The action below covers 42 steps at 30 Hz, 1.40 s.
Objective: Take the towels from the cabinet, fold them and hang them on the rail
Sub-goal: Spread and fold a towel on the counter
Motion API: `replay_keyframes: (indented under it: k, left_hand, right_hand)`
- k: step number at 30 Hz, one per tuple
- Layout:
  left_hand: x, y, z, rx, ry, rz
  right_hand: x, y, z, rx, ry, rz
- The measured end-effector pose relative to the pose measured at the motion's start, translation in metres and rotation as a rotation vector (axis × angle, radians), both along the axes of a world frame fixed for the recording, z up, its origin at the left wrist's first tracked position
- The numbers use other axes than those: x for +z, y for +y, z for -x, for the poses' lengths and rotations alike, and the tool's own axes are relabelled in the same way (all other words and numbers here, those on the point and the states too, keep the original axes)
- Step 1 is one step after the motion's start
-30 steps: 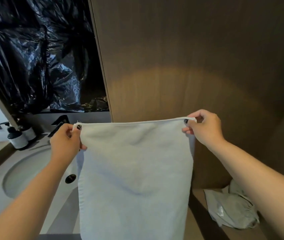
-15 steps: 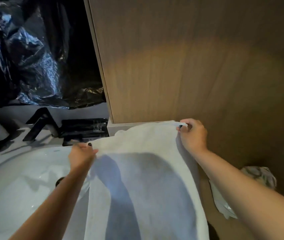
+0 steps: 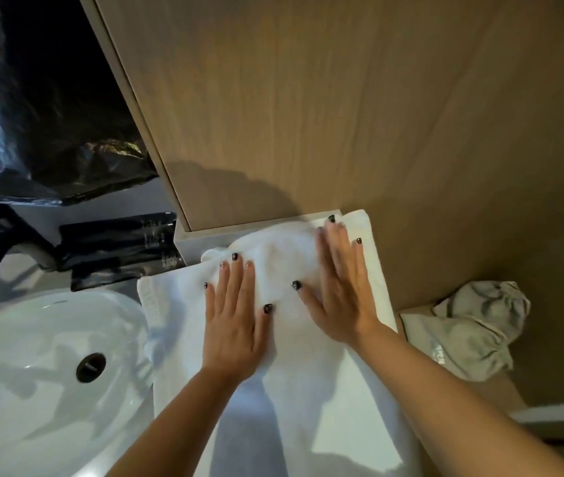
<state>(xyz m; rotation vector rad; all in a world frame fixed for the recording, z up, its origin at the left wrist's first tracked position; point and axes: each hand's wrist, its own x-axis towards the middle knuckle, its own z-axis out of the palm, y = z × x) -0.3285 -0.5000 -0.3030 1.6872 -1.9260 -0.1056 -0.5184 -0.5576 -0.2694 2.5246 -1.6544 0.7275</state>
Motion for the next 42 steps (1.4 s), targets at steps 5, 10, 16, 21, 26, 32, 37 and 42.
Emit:
replay_keyframes:
  k: [5, 10, 16, 21, 26, 32, 37, 42]
  left_hand:
    - [0.03, -0.012, 0.016, -0.195, -0.109, 0.11]
    - [0.059, -0.063, 0.053, -0.451, -0.46, 0.152]
    - [0.066, -0.093, 0.067, -0.476, -0.713, 0.088]
    - [0.063, -0.091, 0.073, -0.457, -0.752, 0.09]
    - [0.063, -0.091, 0.075, -0.459, -0.765, 0.093]
    - [0.064, -0.089, 0.078, -0.438, -0.76, 0.091]
    - [0.061, -0.082, 0.08, -0.39, -0.709, 0.089]
    - [0.03, -0.008, 0.09, -0.231, -0.463, 0.037]
  right_hand:
    - [0.007, -0.001, 0.025, -0.171, -0.513, -0.181]
    - [0.016, -0.008, 0.053, -0.301, -1.113, -0.537]
    - [0.02, 0.005, 0.085, -0.266, -1.2, -0.702]
    - [0.003, 0.043, 0.1, -0.262, -1.12, -0.772]
    - [-0.012, 0.075, 0.109, -0.379, -0.934, -0.609]
    - [-0.041, 0.125, 0.124, -0.453, -0.893, -0.577]
    - [-0.057, 0.161, 0.141, -0.435, -1.072, -0.852]
    - [-0.065, 0.173, 0.151, -0.455, -0.985, -0.941]
